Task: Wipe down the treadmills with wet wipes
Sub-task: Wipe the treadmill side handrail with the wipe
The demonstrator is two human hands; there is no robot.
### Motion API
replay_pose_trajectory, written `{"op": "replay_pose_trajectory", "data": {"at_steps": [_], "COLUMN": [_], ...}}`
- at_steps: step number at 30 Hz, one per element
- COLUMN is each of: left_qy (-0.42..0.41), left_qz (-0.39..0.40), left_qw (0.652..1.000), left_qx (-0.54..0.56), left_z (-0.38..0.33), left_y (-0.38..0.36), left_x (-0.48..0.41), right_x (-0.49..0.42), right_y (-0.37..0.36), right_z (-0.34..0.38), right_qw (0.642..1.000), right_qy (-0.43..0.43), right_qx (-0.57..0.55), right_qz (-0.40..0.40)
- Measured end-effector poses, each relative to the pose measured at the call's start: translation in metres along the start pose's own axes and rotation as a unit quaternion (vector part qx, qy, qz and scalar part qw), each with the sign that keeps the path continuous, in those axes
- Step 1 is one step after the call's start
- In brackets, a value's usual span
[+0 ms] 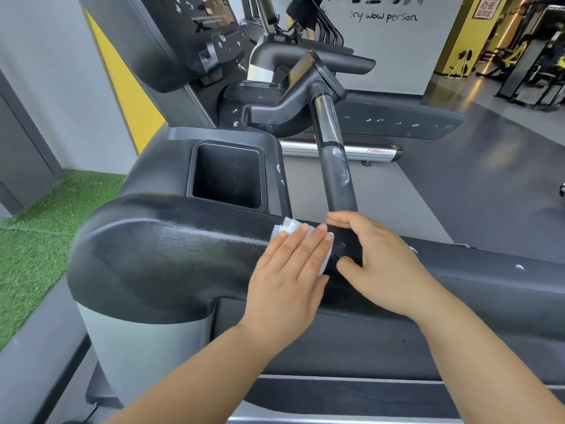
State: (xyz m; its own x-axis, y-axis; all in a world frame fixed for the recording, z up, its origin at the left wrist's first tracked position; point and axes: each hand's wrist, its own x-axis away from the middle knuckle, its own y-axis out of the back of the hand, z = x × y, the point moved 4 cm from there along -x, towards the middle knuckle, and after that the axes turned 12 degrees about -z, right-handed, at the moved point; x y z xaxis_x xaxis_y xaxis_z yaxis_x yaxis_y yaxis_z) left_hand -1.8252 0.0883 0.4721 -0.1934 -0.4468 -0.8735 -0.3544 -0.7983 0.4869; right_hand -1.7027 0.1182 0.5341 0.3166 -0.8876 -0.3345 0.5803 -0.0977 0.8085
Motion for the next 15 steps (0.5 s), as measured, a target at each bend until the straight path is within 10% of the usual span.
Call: {"op": "replay_pose_trajectory", "data": {"at_steps": [7, 11, 15], "left_qy": [-0.010, -0.013, 0.259], "left_qz": [-0.090, 0.004, 0.090], "left_qw": [0.993, 0.974, 0.868], "left_qx": [0.070, 0.226, 0.414], "left_z": [-0.003, -0.022, -0.027], "left_y": [-0.002, 0.005, 0.025], "left_x": [0.005, 0.024, 0.020], "right_x": [0.003, 0.009, 0.027], "right_y": [0.002, 0.010, 0.017], "right_z": [-0.003, -0.013, -0.017], "right_qw": [0.999, 0.990, 0.945], "right_qy": [-0.004, -0.032, -0.075], "right_qx": [-0.051, -0.139, -0.307], "right_qz": [0.016, 0.002, -0.080]}}
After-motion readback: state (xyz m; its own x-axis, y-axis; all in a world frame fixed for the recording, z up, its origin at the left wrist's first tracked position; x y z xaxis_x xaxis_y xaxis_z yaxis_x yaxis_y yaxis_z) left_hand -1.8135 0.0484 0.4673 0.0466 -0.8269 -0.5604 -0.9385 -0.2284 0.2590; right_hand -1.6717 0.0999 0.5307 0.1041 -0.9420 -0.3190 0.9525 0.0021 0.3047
